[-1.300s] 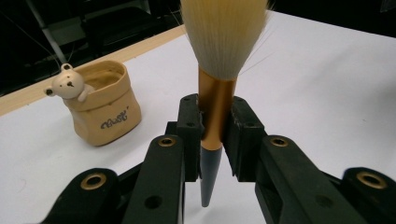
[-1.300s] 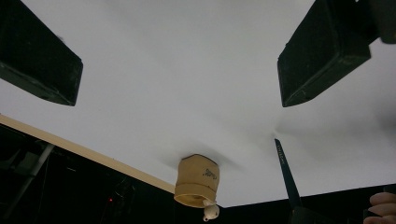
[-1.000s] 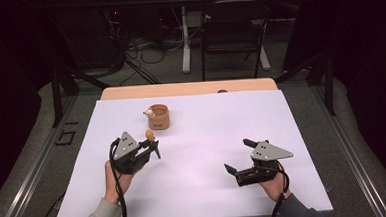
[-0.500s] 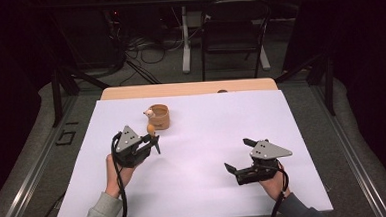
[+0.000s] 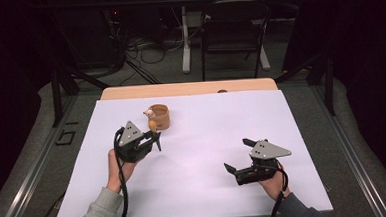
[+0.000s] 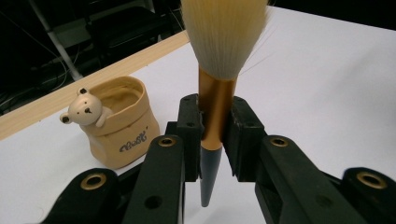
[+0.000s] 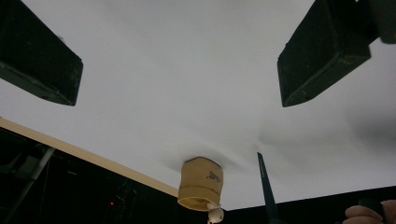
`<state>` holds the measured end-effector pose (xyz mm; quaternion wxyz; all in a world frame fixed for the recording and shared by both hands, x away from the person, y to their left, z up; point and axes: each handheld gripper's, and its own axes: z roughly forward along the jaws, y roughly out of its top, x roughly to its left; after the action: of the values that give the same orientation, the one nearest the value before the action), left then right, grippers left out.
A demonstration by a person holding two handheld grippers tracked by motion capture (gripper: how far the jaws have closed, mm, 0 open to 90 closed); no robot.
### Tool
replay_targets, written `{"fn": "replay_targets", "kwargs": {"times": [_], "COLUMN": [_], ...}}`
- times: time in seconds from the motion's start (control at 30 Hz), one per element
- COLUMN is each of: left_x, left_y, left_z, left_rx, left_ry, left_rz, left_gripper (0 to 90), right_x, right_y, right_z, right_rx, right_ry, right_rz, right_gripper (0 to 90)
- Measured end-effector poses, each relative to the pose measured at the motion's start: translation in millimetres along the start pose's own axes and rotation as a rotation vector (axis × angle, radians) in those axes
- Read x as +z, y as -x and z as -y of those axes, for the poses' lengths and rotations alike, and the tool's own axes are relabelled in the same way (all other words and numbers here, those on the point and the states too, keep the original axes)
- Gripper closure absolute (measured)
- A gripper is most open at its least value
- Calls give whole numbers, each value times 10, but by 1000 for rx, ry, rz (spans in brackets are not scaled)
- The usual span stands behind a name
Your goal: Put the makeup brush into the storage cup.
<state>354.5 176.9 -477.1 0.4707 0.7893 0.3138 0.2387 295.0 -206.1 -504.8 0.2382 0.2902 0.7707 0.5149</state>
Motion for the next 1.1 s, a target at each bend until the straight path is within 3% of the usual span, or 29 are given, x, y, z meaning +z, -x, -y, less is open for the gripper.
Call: {"fn": "replay_targets", "kwargs": {"times": [0.27,0.63,1.1], "left_x": [43,124,143], "left_y": [-56,-182,-300], "left_z": [-93,-202,-466], "left_rx": [-2,-10,3], "left_ry": [9,-18,-12], "left_rz": [-7,-25,-54], "left_gripper": [777,776,776], "right_x": [4,12,11], "right_y": [4,18,2], "right_z": [4,10,6], "right_rx": [5,10,6], "right_ry": [-5,-12,-10], "right_rz": [4,0,0], "right_gripper": [0,0,0]}}
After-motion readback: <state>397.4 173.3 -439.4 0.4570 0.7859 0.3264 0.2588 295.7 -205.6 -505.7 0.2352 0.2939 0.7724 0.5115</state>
